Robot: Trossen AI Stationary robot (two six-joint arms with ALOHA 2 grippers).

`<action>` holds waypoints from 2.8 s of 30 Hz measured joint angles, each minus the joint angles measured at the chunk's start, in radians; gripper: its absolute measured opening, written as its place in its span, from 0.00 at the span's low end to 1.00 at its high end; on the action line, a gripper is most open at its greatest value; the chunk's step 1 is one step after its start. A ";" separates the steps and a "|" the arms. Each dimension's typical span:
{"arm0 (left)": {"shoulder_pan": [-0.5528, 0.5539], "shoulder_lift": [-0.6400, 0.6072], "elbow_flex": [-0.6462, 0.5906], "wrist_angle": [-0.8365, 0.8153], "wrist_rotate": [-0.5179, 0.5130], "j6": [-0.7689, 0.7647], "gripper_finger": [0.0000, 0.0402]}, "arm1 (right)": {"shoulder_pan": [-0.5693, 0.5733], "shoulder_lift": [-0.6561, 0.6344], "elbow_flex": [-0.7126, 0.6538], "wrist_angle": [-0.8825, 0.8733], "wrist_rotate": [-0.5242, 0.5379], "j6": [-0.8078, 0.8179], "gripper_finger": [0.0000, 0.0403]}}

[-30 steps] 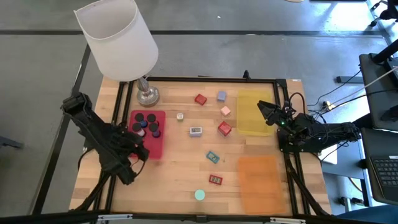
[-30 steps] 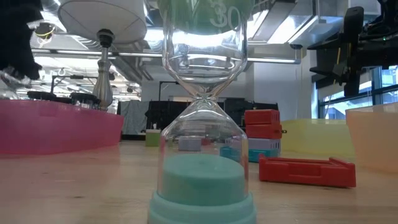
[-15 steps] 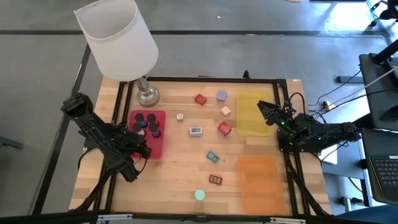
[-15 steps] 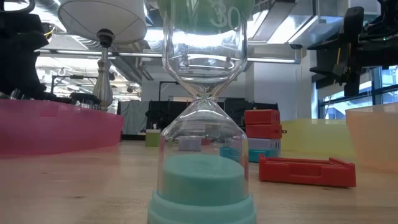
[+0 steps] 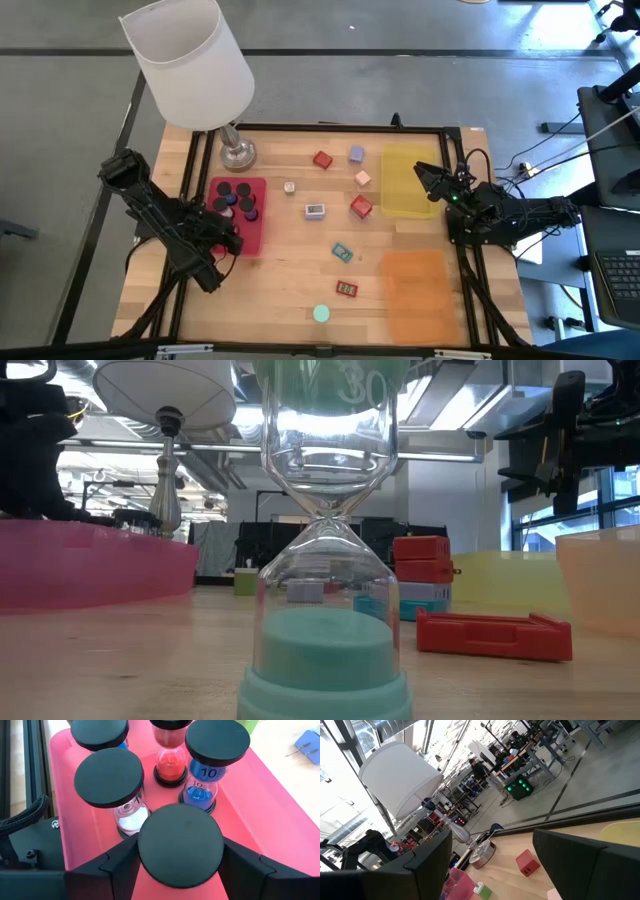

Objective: Pick & Place Office items
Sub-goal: Put the orange hourglass timer into the red bin, then put the light blue hourglass timer into the red bin

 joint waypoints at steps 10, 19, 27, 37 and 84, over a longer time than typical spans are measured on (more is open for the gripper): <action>0.000 -0.023 0.055 -0.092 0.001 0.031 0.64 | 0.000 0.000 0.000 0.000 0.000 0.000 0.70; 0.000 -0.067 0.202 -0.225 -0.088 0.121 0.70 | 0.000 0.000 0.000 0.000 0.000 0.000 0.70; 0.017 -0.068 0.287 -0.195 -0.280 0.166 0.70 | 0.000 0.000 0.000 0.000 0.000 0.000 0.70; 0.141 -0.067 0.345 0.287 -0.442 0.744 0.70 | 0.000 0.000 0.000 0.000 0.000 0.000 0.70; 0.251 0.356 0.345 1.752 0.154 1.883 0.85 | 0.000 0.000 0.000 -0.001 0.000 0.000 0.70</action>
